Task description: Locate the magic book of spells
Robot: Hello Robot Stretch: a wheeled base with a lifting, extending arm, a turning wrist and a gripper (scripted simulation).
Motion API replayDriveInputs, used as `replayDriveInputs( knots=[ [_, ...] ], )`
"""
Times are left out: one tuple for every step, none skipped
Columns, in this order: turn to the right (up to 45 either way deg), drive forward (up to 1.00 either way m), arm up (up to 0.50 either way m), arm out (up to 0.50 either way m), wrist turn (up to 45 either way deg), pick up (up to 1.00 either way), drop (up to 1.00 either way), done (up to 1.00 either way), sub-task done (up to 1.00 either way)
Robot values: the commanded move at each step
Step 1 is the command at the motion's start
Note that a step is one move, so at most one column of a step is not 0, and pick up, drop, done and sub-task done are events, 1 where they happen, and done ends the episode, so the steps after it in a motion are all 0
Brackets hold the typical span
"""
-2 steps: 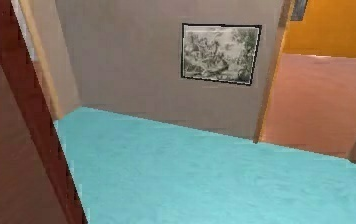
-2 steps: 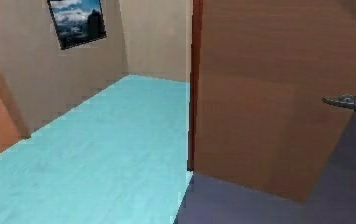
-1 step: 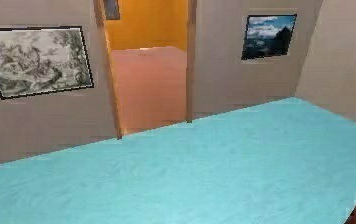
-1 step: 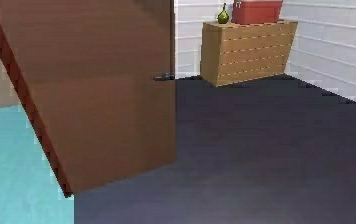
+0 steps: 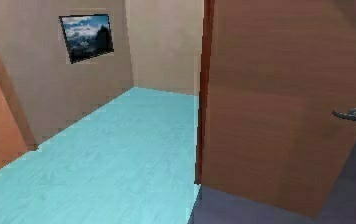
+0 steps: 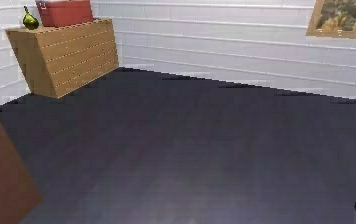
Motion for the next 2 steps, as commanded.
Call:
replayDriveInputs(
  knots=[
    [12.0,0.0,0.0,0.0,0.0,0.0,0.0,0.0,0.0],
    [0.0,0.15,0.0,0.0,0.0,0.0,0.0,0.0,0.0]
  ],
)
